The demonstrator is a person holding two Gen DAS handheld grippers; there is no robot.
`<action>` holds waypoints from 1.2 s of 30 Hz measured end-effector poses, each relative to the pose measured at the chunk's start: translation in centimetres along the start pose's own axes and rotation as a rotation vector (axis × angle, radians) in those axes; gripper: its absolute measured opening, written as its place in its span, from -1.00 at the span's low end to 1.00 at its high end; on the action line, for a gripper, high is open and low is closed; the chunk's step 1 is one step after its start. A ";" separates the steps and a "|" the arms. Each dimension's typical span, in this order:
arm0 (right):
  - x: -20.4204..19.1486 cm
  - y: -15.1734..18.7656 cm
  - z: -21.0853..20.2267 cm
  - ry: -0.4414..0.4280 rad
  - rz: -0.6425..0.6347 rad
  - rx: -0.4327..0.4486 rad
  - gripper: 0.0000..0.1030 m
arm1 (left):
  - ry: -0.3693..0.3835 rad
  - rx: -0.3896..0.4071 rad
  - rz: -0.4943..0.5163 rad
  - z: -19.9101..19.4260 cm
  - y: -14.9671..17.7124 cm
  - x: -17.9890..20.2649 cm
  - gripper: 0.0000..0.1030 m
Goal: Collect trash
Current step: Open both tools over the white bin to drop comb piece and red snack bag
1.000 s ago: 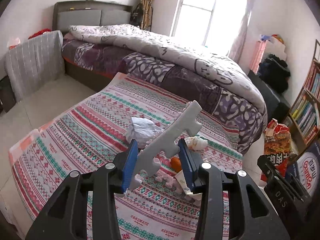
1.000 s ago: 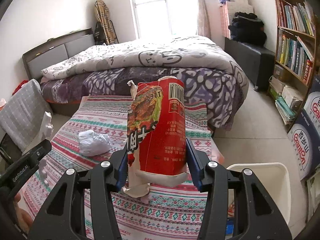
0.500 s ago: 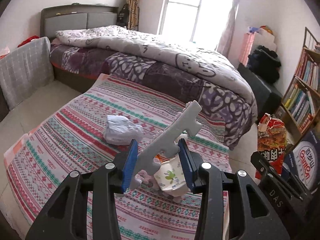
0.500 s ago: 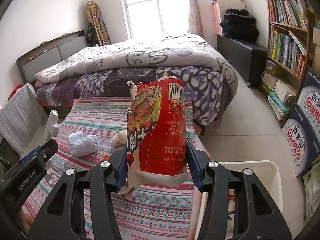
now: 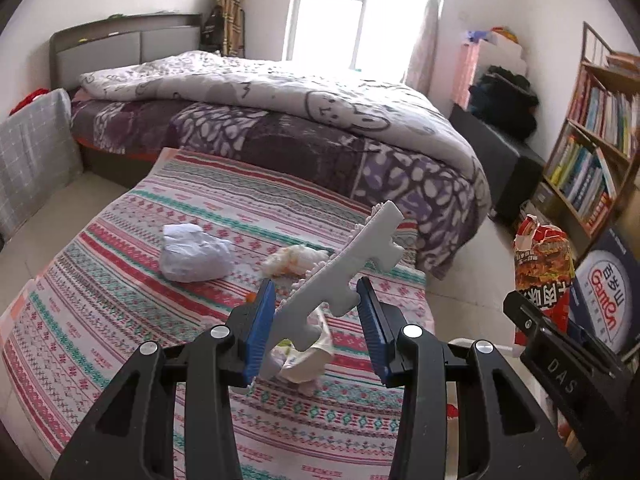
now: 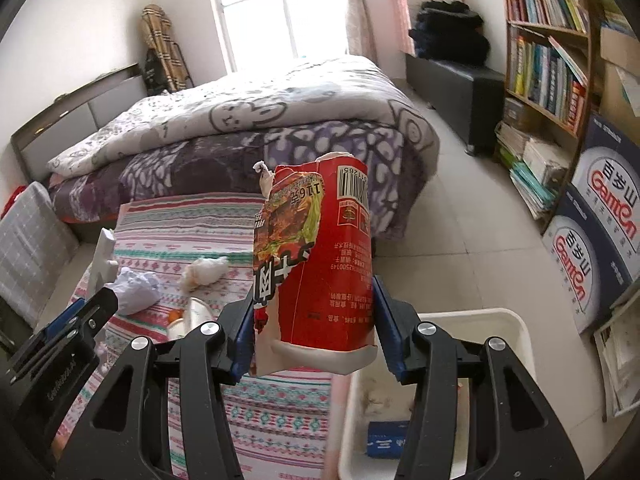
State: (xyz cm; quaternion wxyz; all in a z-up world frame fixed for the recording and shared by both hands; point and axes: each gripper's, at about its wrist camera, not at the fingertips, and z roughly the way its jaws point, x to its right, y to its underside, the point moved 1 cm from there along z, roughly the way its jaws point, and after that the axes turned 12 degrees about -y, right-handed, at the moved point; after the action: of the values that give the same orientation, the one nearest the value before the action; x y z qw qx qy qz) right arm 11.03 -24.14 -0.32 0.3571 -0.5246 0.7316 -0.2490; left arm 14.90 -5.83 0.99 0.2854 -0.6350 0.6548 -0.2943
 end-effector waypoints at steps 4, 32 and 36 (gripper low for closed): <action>1.9 0.0 0.0 0.015 0.047 -0.023 -0.06 | 0.014 -0.003 0.031 0.0 0.4 1.7 -0.17; 14.7 -0.2 -3.3 0.184 0.372 -0.023 0.67 | 0.177 -0.092 0.240 -0.3 4.8 12.8 -0.17; 16.6 -0.1 -3.8 0.192 0.439 -0.006 0.76 | 0.195 -0.099 0.277 -0.5 5.5 14.1 -0.16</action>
State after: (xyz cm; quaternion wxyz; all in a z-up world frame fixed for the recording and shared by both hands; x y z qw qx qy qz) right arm 4.86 -39.84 -2.25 0.3297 -0.3280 0.8595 -0.2121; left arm 10.43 -19.82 -2.79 0.2268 -0.5202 0.7744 -0.2798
